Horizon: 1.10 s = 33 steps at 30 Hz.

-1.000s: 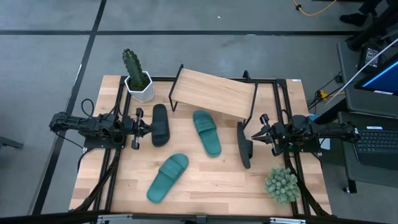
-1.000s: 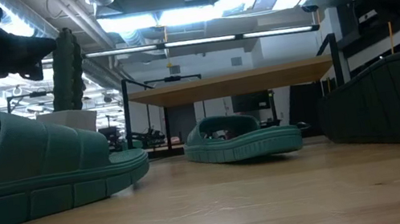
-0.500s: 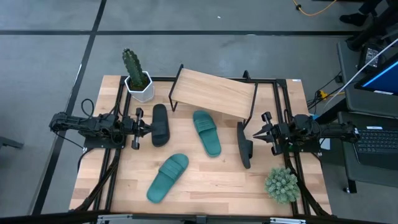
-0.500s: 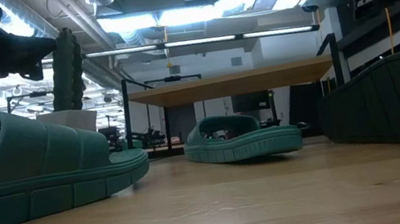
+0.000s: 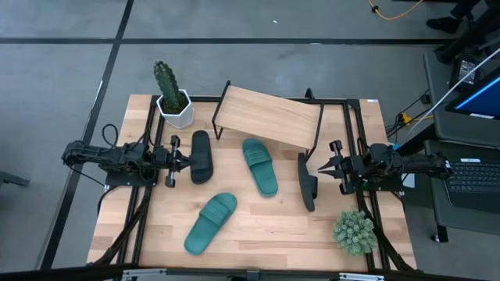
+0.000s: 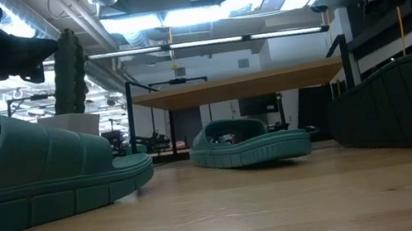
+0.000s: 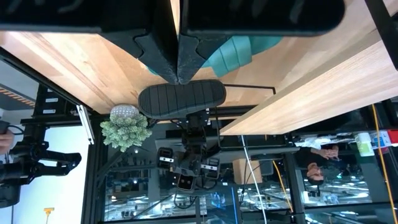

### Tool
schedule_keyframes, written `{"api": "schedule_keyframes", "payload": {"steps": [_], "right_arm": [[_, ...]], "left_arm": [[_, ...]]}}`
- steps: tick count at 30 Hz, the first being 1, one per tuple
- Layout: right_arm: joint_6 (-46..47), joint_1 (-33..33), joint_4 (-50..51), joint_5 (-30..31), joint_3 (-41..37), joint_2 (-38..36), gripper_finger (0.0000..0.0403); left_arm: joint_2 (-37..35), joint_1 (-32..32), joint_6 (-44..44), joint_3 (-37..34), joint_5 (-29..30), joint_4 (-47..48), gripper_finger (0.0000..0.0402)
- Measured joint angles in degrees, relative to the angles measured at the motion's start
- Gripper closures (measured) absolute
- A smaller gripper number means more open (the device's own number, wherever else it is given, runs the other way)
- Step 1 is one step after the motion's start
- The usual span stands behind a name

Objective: Pick and place slides into the shelf
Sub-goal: Put the bottom black slide on the shelf

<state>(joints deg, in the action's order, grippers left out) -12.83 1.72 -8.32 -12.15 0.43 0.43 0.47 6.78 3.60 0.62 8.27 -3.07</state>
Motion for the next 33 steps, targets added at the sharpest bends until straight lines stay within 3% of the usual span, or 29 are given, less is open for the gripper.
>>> {"api": "schedule_keyframes", "payload": {"steps": [7,33], "right_arm": [[-4.04,0.00,0.00,0.00,0.00,0.00,0.0370],[-2.41,0.00,0.30,0.07,0.00,0.00,0.0370]], "left_arm": [[0.00,0.00,-0.07,0.00,0.00,0.00,0.0401],[0.00,-0.02,-3.02,-0.01,-0.04,-0.41,0.0401]]}}
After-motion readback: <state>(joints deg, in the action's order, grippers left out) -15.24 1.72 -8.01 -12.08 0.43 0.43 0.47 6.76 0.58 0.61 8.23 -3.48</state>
